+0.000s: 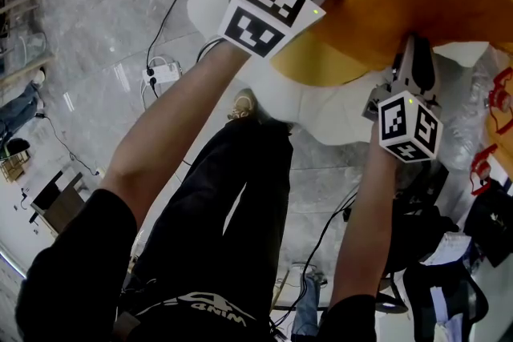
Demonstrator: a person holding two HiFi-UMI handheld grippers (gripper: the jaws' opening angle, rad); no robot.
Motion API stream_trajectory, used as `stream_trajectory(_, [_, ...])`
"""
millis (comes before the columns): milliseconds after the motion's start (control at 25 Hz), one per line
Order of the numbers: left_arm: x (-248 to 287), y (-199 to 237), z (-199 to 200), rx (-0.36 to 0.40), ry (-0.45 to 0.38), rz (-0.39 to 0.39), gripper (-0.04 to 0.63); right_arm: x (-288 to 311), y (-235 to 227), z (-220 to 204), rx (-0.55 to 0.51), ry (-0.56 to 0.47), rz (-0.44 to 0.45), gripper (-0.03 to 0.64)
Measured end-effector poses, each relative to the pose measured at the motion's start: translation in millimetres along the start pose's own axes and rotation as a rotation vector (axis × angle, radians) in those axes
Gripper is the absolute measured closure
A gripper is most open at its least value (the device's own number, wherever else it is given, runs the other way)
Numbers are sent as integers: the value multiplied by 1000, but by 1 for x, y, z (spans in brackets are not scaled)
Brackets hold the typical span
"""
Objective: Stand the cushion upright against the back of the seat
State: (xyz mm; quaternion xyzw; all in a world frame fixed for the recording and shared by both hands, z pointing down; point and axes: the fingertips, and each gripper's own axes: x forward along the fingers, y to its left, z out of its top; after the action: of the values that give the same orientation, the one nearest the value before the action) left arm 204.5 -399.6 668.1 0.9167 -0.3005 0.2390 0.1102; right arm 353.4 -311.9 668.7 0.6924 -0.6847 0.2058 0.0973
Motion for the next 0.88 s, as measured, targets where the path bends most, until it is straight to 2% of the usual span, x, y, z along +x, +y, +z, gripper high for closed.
stream_trajectory(200, [-11, -1, -3, -30, 0, -21, 440, -8, 6, -3, 11, 22, 28, 482])
stream_trajectory(440, [-36, -16, -8, -89, 10, -24, 438, -32, 15, 3, 8, 29, 30, 483])
stream_trajectory(480, [-42, -19, -9, -97, 11, -23, 471, -36, 18, 5, 10, 34, 40, 483])
stream_trajectory(520, [-47, -21, -7, -105, 7, -23, 574, -39, 24, 7, 16, 37, 59, 548])
stream_trajectory(560, [-53, -24, -5, -114, -1, -30, 588, -43, 30, 10, 26, 39, 84, 584])
stream_trajectory(600, [-59, -28, 0, -122, -8, -43, 588, -46, 38, 13, 33, 40, 108, 590])
stream_trajectory(880, [-127, -56, 47, -143, -19, -82, 588, -108, 90, 57, 3, 43, 225, 595])
